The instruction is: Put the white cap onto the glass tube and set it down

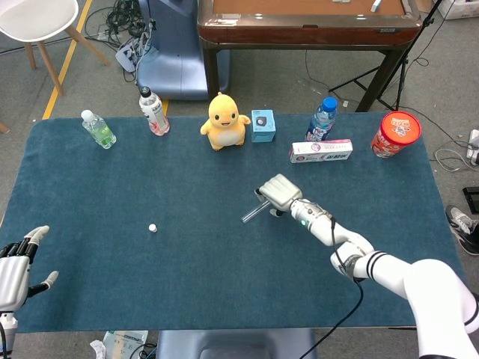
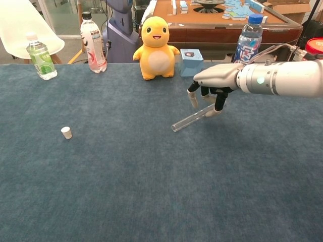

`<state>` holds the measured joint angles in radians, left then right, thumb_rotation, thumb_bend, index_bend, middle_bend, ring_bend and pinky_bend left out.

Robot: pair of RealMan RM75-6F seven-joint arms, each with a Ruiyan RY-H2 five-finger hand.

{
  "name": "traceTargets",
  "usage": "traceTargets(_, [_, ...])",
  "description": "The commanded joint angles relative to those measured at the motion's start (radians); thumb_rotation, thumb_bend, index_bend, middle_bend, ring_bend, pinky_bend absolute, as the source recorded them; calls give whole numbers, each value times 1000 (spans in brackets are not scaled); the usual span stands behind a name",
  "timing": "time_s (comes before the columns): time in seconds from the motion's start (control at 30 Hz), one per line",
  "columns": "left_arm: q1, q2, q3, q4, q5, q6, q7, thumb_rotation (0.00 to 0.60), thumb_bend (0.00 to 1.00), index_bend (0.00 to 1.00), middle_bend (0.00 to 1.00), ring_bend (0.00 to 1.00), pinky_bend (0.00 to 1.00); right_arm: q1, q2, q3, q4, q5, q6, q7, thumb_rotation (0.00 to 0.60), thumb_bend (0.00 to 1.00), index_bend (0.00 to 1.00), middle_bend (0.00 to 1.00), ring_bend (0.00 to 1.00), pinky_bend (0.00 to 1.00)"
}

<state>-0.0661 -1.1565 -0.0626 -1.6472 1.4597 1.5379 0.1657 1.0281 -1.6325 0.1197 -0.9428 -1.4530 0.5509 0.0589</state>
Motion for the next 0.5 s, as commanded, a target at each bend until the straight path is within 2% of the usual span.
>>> traceTargets(0.03, [0,-1,0,2,0,0,-2,600,182,132,174,281,245,9,-9,-5,11,0,-7,1,600,261,443,840,1000,1000])
traceTargets(0.5, [5,-5,0,17,-7,-3,-17,600,182,132,174,281,245,43,-59,-13,81,19,-40,0,600,261,445,838,1000,1000])
